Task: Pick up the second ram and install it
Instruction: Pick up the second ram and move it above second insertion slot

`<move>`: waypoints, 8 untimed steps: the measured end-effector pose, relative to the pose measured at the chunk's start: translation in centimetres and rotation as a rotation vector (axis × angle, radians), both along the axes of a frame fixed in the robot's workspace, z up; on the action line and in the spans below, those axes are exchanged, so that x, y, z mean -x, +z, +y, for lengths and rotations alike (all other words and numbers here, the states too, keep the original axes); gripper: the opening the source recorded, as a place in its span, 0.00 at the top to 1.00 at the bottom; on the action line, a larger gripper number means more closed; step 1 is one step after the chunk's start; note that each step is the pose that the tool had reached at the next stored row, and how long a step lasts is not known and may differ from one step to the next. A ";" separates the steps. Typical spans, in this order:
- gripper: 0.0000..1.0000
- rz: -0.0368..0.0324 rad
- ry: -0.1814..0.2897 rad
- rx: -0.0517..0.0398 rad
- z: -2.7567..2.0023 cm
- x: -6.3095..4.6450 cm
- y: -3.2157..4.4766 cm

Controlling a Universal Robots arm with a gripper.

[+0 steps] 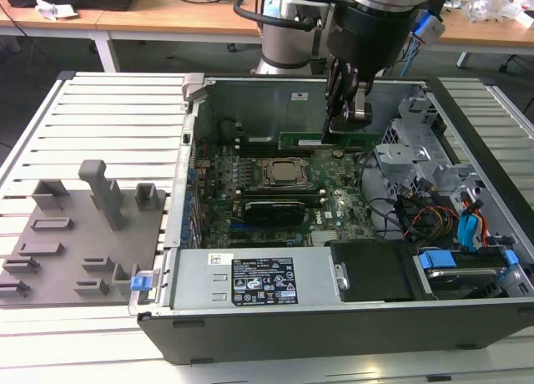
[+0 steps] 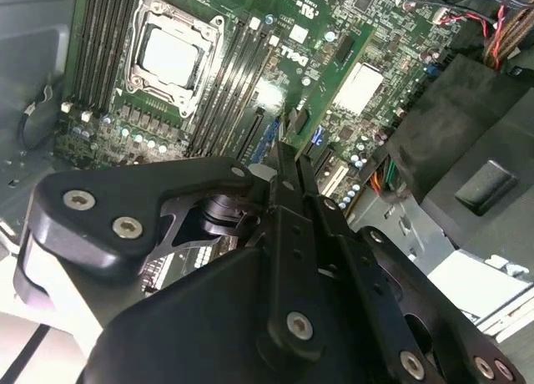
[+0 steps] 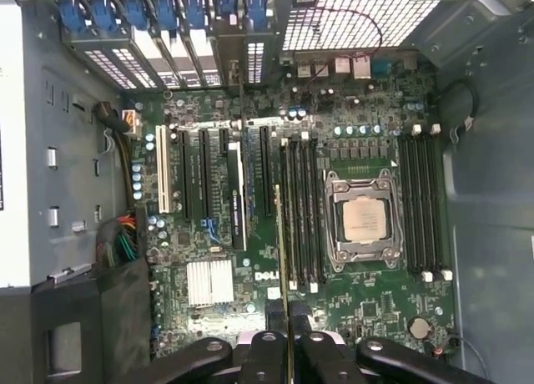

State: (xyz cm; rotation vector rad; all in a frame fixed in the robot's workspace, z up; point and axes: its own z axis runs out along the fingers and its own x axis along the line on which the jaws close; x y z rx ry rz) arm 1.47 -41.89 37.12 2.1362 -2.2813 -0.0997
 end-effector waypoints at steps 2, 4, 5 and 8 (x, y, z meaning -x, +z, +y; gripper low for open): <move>0.87 0.0000 0.000 0.0001 0.00 0.0 -0.38; 0.87 0.0000 0.000 0.0003 0.08 0.0 -0.70; 0.87 0.0000 0.000 0.0002 0.30 0.0 -0.81; 0.87 0.0000 0.000 0.0001 1.42 0.0 -1.10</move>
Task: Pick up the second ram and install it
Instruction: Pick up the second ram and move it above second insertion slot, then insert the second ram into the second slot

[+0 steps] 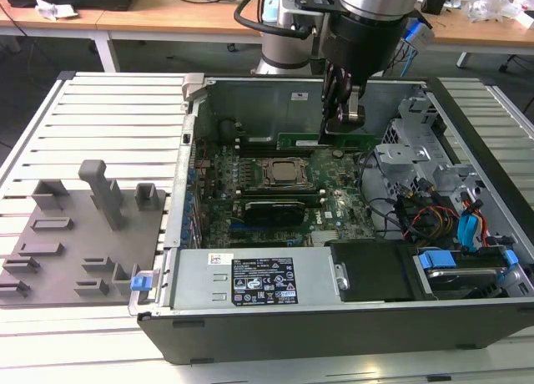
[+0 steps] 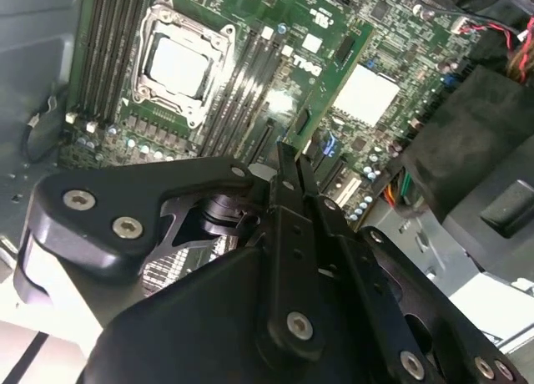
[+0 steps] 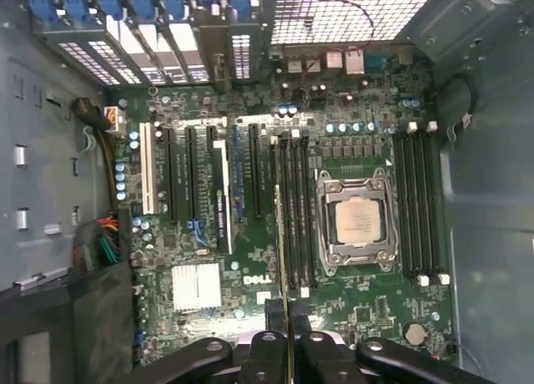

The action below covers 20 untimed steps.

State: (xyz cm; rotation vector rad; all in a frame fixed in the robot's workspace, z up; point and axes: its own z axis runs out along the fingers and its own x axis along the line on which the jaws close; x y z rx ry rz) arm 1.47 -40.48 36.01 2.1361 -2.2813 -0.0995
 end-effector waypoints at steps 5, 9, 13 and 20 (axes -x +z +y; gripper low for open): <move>0.87 0.0000 0.000 0.0001 0.29 0.0 -0.11; 0.87 0.0000 0.000 0.0000 0.31 0.0 -0.12; 0.87 0.0000 0.000 0.0000 0.33 0.0 -0.13; 0.87 -0.0001 0.000 -0.0001 0.35 0.0 -0.57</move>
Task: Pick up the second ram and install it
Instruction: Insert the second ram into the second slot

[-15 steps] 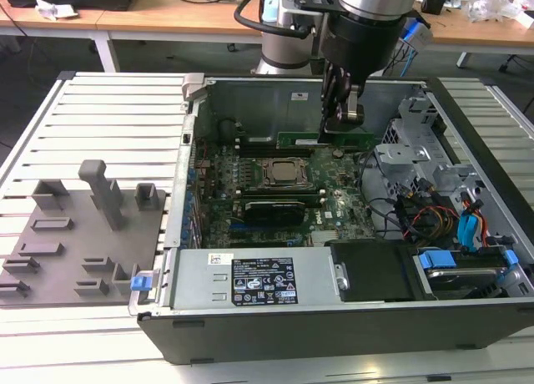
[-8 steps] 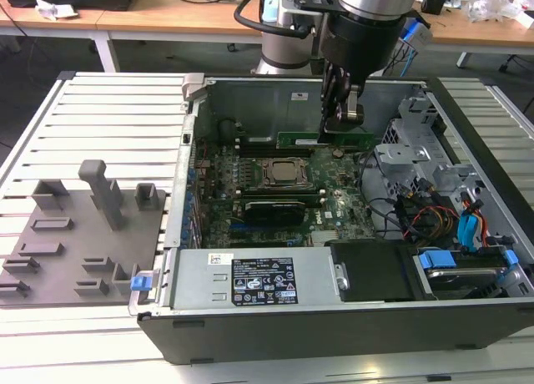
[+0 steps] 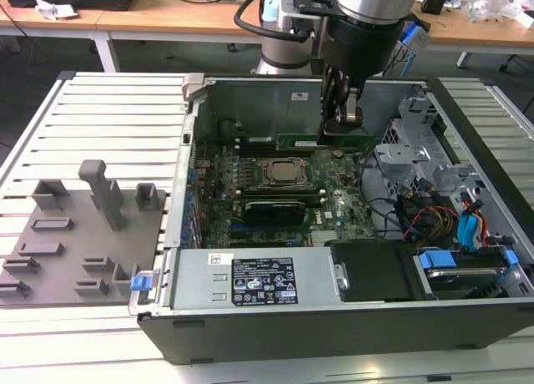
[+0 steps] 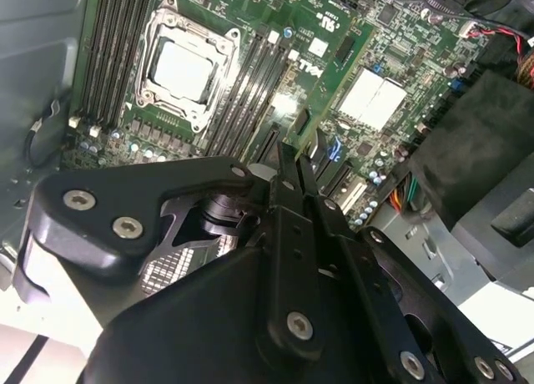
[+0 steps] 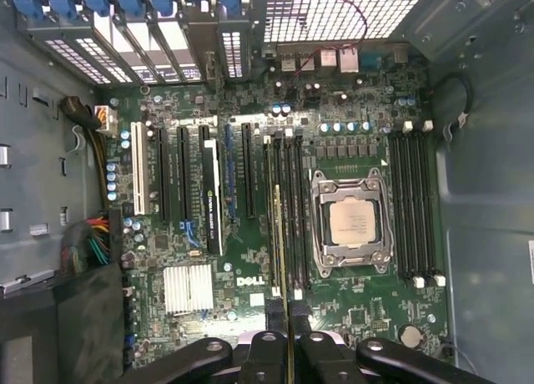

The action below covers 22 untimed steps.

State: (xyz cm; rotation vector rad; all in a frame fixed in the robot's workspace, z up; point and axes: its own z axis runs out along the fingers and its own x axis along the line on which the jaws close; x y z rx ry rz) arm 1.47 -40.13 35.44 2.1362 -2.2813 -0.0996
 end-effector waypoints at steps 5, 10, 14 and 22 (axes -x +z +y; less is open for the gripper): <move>0.87 0.0000 0.000 -0.0016 0.04 0.2 -0.88; 0.87 0.0001 0.000 -0.0016 0.05 0.2 -1.07; 0.87 0.0001 0.000 -0.0016 0.05 0.2 -1.45; 0.87 0.0001 0.000 -0.0016 0.05 0.2 -2.15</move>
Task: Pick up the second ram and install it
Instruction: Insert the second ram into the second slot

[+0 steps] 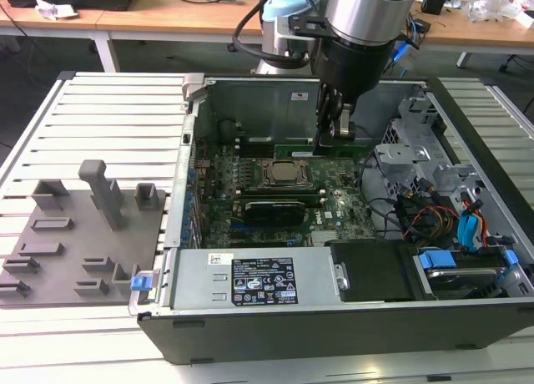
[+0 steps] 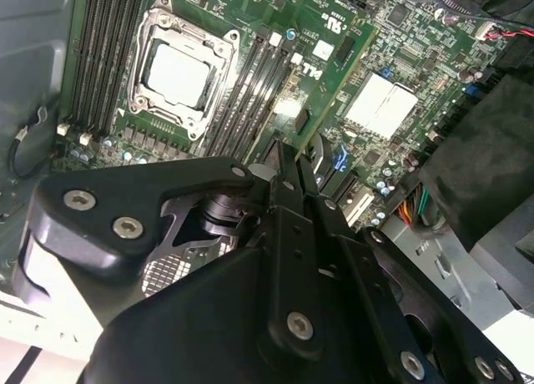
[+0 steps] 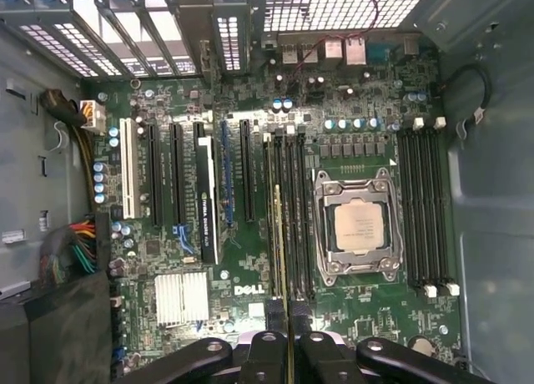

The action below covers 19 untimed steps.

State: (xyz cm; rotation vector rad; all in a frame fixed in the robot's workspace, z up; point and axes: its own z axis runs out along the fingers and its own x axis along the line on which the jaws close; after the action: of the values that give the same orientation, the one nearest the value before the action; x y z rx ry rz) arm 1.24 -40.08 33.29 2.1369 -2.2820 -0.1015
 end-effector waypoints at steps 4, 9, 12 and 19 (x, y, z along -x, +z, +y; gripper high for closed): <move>0.87 0.0000 0.000 0.0000 0.00 0.0 -0.34; 0.87 0.0000 0.000 0.0000 0.00 0.0 -0.96; 0.87 0.0000 0.000 0.0000 0.00 0.0 -1.15; 0.87 -0.0001 0.000 -0.0001 0.01 0.1 -2.15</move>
State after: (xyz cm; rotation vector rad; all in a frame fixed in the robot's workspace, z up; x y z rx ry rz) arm 1.10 -40.07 31.14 2.1368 -2.2822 -0.1015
